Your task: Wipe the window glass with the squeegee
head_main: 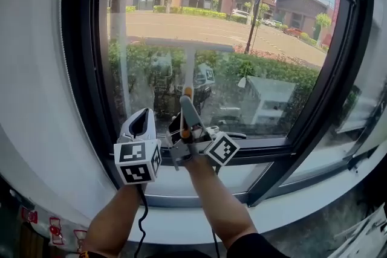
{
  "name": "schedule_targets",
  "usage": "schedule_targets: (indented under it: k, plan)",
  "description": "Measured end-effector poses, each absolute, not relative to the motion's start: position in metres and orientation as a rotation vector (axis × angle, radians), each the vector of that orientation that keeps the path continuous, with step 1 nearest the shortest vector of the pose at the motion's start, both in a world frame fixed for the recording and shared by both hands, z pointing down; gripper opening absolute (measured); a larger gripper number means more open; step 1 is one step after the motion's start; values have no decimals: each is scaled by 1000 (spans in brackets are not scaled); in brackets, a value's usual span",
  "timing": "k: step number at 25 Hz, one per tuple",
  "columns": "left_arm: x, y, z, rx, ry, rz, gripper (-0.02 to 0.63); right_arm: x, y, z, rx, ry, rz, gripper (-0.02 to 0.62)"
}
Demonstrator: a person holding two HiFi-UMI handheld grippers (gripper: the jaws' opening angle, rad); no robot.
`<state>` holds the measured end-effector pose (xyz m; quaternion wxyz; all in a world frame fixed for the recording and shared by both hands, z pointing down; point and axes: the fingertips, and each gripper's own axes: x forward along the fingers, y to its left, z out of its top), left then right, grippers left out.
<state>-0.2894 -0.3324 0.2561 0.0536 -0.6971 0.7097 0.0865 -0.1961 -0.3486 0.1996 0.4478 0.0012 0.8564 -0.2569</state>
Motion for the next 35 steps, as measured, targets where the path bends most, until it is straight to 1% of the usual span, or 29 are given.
schedule_targets:
  k: [8,13,17,26,30,35]
  plan:
    - [-285,-334,276,-2134,2184,228,18,-193,-351,211,-24,2134,-659,43]
    - [-280,-330,265,-2126,2161,261,18,-182,-353,198,-18,2124,-652,43]
    - [-272,-327,234,-2099,2105,281,18,-168,-358,153,12,2129,-574,43]
    - [-253,-322,150,-1998,1993,283,17,-134,-365,10,122,2087,-440,43]
    - [-238,-333,99,-1965,1967,321,18,-106,-385,-45,102,2054,-412,43]
    - [-229,-333,74,-1956,1934,334,17,-100,-386,-60,70,2063,-384,43]
